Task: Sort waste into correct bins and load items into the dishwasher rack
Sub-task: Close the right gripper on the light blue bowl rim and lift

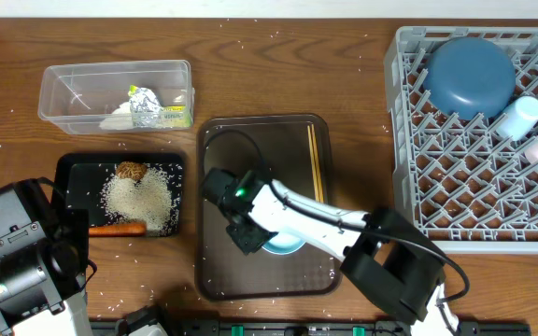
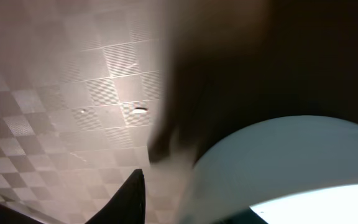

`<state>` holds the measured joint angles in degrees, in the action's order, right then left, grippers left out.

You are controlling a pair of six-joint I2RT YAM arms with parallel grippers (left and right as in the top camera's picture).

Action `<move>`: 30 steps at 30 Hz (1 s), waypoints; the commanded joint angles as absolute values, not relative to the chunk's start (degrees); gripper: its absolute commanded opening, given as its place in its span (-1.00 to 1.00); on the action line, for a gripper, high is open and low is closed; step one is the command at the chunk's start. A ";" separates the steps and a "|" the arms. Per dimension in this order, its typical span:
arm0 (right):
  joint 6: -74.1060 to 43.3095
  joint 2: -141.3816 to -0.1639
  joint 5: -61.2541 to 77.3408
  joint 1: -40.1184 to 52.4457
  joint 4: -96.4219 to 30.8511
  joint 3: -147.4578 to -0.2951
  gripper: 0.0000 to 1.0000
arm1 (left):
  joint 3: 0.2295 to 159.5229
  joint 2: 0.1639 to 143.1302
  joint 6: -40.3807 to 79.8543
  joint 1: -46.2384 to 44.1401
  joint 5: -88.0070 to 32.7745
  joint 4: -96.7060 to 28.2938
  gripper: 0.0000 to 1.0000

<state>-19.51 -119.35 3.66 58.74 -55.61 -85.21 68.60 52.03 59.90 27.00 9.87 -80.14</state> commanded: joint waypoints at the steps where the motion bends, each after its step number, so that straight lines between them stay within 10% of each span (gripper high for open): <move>1: -20.84 -120.36 2.35 60.45 -55.33 -84.88 -0.51 | 68.51 51.99 59.16 27.31 11.00 -80.34 0.96; 15: -23.79 -120.88 0.23 62.54 -54.83 -84.88 -0.97 | 68.51 51.99 59.16 27.31 11.00 -80.34 0.96; 30: -25.26 -110.39 2.48 59.55 -56.82 -85.73 -0.98 | 68.51 51.99 59.16 27.31 11.00 -80.34 0.95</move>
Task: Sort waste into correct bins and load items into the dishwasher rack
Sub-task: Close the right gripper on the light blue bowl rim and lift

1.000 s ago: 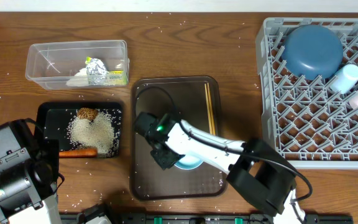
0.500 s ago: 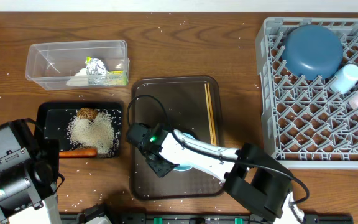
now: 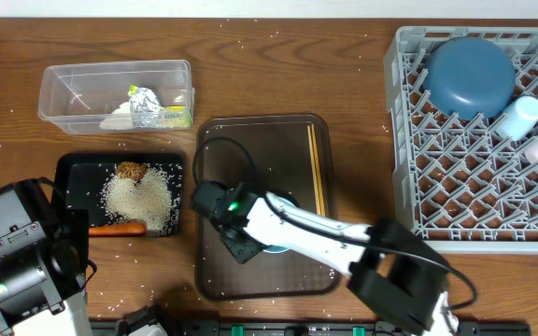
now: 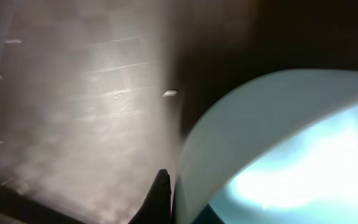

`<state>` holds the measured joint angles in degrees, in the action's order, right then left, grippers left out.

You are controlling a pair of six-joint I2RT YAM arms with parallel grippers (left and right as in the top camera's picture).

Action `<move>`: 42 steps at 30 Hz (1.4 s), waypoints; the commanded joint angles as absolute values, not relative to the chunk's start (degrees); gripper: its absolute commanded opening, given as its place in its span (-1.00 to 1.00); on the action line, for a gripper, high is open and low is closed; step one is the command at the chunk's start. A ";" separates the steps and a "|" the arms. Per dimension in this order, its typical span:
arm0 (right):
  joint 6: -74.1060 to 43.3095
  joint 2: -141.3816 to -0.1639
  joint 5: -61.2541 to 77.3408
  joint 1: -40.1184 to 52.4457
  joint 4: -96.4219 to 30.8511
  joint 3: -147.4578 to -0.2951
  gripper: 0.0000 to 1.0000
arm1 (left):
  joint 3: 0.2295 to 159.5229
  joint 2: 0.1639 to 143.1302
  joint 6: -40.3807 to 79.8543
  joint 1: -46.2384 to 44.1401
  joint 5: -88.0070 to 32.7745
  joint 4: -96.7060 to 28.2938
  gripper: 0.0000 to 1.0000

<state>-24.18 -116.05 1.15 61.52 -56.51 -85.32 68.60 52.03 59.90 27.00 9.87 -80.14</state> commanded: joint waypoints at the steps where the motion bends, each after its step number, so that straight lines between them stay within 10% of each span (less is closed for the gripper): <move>1: -25.17 -108.40 3.25 58.59 -56.99 -85.73 -0.98 | 68.51 51.99 59.16 27.31 11.00 -80.34 0.95; 12: -16.14 -90.24 21.10 42.46 -59.22 -85.71 -0.98 | 68.51 51.99 59.16 27.31 11.00 -80.34 0.96; 32: 7.84 -82.00 52.86 -20.53 -73.03 -84.99 -0.98 | 68.51 51.99 59.16 27.31 11.00 -80.34 0.96; 42: 12.05 -82.52 52.36 -15.92 -74.46 -84.58 -0.92 | 68.51 51.99 59.16 27.31 11.00 -80.34 0.96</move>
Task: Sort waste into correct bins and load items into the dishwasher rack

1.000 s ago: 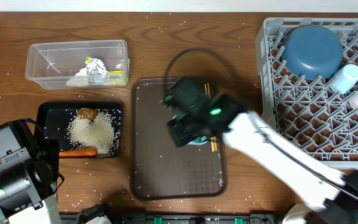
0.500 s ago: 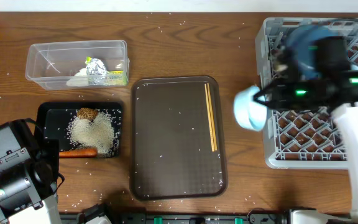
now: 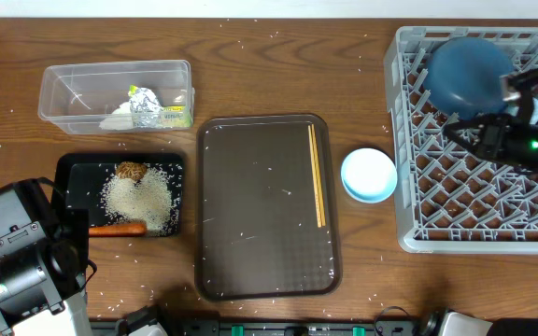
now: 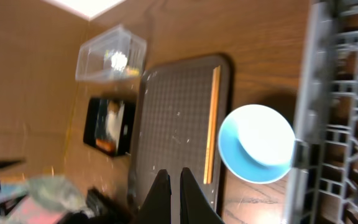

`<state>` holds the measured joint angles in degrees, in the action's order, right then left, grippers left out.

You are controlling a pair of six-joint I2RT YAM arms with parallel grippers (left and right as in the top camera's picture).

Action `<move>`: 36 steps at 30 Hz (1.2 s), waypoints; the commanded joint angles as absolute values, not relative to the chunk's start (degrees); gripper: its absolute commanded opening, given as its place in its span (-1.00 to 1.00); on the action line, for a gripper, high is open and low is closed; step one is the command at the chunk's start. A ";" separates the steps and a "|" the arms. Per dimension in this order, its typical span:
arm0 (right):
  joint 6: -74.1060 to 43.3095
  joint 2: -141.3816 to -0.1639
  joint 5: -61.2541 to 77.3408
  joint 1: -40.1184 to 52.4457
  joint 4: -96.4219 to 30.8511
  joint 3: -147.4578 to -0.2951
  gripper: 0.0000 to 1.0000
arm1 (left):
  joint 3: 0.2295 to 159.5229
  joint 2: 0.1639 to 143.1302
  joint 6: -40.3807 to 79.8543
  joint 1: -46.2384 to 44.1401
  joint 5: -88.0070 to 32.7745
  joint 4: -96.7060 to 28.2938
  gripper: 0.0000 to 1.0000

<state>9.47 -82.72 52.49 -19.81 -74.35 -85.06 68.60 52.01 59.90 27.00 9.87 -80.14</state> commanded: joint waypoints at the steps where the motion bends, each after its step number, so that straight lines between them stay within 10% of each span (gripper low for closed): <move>1: 11.57 -82.52 49.30 -13.56 -74.35 -84.58 -0.85 | 68.51 51.99 59.16 27.31 11.00 -80.34 0.96; 13: -12.62 -87.55 4.19 17.08 -72.88 -84.55 0.36 | 68.51 51.99 59.16 27.31 11.00 -80.34 0.96; 36: -20.14 -114.41 -2.76 23.33 -66.08 -84.55 0.16 | 68.51 51.99 59.16 27.31 11.00 -80.34 0.96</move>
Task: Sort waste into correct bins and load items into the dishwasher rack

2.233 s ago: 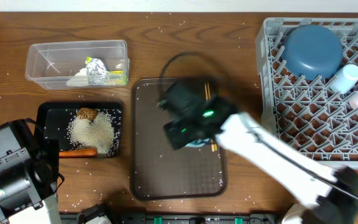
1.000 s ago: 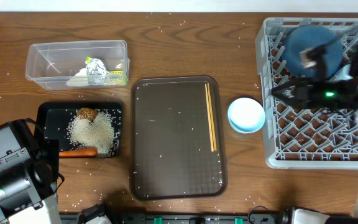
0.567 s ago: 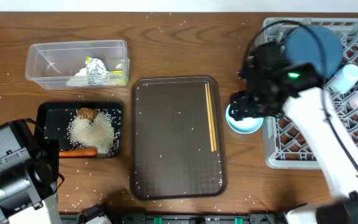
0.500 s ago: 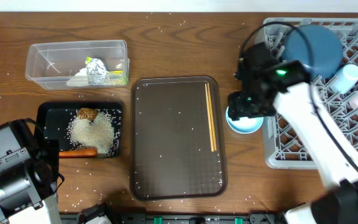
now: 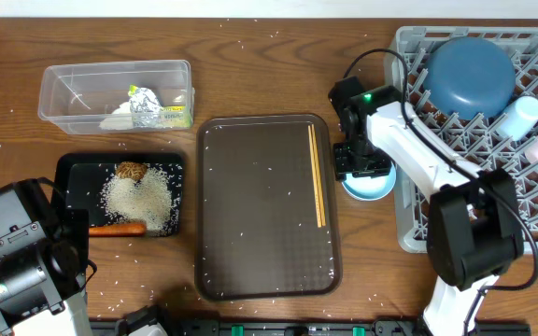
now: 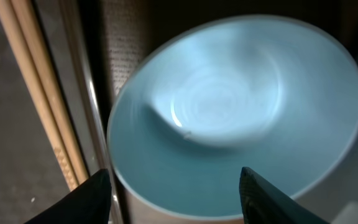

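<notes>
A light-blue bowl (image 5: 369, 177) sits upright on the table between the brown tray (image 5: 250, 233) and the grey dishwasher rack (image 5: 474, 201). My right gripper (image 5: 356, 164) is low over the bowl's left side. In the right wrist view the bowl (image 6: 235, 112) fills the frame, and the right gripper (image 6: 174, 173) is open, its dark fingertips (image 6: 98, 196) wide apart over the near rim. A pair of wooden chopsticks (image 5: 317, 175) lies along the tray's right edge. My left arm (image 5: 17, 257) is folded at the front left, its fingers hidden.
The rack holds an overturned dark-blue bowl (image 5: 470, 73) and two white cups (image 5: 517, 116). A clear bin (image 5: 115, 93) with foil and wrappers stands at the back left. A black tray (image 5: 120, 191) holds rice, a brown lump and a carrot. Rice grains are scattered on the table.
My right gripper was over the rack at the far right with its fingers close together. Now it is down at the light-blue bowl and open. The bowl stays between tray and rack.
The right gripper was at the light-blue bowl low on the brown tray, then a little further left with it. Later the bowl lay on the table right of the tray and the arm was over the rack. Now the open gripper is back at the bowl.
</notes>
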`<state>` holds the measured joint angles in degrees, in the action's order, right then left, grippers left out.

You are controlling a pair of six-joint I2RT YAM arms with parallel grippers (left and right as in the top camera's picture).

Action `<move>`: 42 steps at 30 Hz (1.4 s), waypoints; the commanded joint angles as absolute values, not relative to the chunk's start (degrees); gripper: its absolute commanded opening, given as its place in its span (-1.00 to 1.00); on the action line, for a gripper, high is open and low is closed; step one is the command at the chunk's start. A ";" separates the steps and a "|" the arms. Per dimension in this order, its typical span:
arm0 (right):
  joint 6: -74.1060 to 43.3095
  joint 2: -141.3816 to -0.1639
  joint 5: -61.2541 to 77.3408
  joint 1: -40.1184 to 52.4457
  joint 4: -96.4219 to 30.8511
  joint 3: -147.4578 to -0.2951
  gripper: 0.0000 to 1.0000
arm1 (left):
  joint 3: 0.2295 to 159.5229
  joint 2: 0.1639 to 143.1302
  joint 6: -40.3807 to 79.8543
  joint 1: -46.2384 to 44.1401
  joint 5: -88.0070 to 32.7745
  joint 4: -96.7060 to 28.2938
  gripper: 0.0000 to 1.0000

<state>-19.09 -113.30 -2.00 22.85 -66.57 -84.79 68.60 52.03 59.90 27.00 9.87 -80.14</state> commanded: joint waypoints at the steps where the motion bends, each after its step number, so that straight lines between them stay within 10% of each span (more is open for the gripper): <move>1: -20.14 -114.72 -2.76 23.33 -65.78 -84.53 0.16 | 68.51 51.99 59.16 27.31 11.00 -80.34 0.96; 17: -20.12 -117.67 -2.76 23.33 -57.25 -78.00 0.10 | 68.51 51.99 59.16 27.31 11.00 -80.34 0.96; 23: -20.14 -117.67 -2.76 23.33 -51.55 -74.89 -0.29 | 68.51 51.99 59.16 27.31 11.00 -80.34 0.96; 27: -20.16 -117.67 -2.76 23.33 -50.74 -74.67 -0.95 | 68.51 51.99 59.16 27.31 11.00 -80.34 0.96; 42: -16.40 -108.84 13.21 20.08 -54.39 -84.29 -0.98 | 68.51 51.99 59.16 27.31 11.00 -80.34 0.96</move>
